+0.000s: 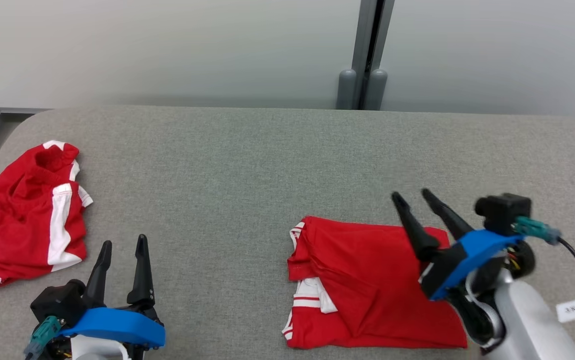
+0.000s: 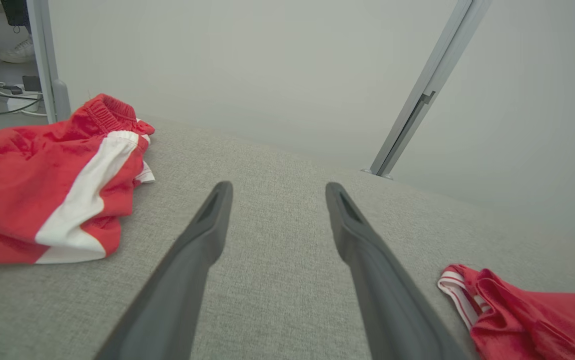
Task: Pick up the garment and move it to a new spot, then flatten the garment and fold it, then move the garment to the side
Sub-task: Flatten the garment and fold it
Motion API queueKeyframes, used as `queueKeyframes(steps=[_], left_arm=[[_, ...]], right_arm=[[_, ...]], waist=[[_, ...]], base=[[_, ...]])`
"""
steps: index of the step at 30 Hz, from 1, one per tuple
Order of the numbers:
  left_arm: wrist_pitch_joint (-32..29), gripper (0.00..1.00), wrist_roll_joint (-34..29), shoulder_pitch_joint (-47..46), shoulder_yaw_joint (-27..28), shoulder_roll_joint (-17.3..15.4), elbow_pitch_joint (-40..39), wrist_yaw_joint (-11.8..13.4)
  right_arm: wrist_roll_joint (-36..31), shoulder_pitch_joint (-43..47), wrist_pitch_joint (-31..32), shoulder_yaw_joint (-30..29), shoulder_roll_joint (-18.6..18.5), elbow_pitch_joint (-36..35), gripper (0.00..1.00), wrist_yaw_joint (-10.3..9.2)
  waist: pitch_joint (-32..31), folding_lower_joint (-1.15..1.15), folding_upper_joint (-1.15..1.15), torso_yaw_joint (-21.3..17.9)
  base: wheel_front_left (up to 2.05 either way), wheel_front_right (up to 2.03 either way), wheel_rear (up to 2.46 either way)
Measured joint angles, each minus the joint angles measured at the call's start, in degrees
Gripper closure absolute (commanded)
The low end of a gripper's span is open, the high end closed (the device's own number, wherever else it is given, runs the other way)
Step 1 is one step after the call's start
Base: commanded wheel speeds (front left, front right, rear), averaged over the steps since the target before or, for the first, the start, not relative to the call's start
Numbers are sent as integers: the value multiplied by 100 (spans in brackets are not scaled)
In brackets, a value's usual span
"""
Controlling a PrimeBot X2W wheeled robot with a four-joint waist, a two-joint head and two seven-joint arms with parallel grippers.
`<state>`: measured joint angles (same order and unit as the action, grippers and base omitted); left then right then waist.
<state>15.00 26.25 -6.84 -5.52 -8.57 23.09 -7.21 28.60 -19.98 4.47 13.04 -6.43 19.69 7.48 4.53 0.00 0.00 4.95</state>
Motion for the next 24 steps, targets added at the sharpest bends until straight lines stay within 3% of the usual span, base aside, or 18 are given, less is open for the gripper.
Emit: queueKeyframes(steps=[4,8,10,11,19,24], left_arm=[[-1,0,-4,15,59,-2,-64,-1],[0,0,-12,26,60,3,-76,-1],[-1,0,-12,20,48,3,-75,-1],[-1,0,-12,10,37,5,-73,-1],[-1,0,-10,-46,-30,-14,-49,-1],[-1,0,-1,-49,-13,-25,-32,-1]], right_arm=[[-862,647,-45,-936,49,-375,0,0],[-1720,1140,-46,-1151,174,-435,0,0],[-1952,1246,-76,-1070,255,-367,83,0],[-1952,1271,-104,-990,271,-309,100,0],[-2172,1278,108,-236,346,456,100,0],[-1802,1122,125,545,350,587,100,0]], waist=[[9,0,0,-34],[63,0,0,-18],[93,0,0,-3],[105,0,0,7],[151,0,0,67],[143,0,0,61]], base=[[0,0,0],[0,0,0],[0,0,0],[0,0,0],[0,0,0],[0,0,0]])
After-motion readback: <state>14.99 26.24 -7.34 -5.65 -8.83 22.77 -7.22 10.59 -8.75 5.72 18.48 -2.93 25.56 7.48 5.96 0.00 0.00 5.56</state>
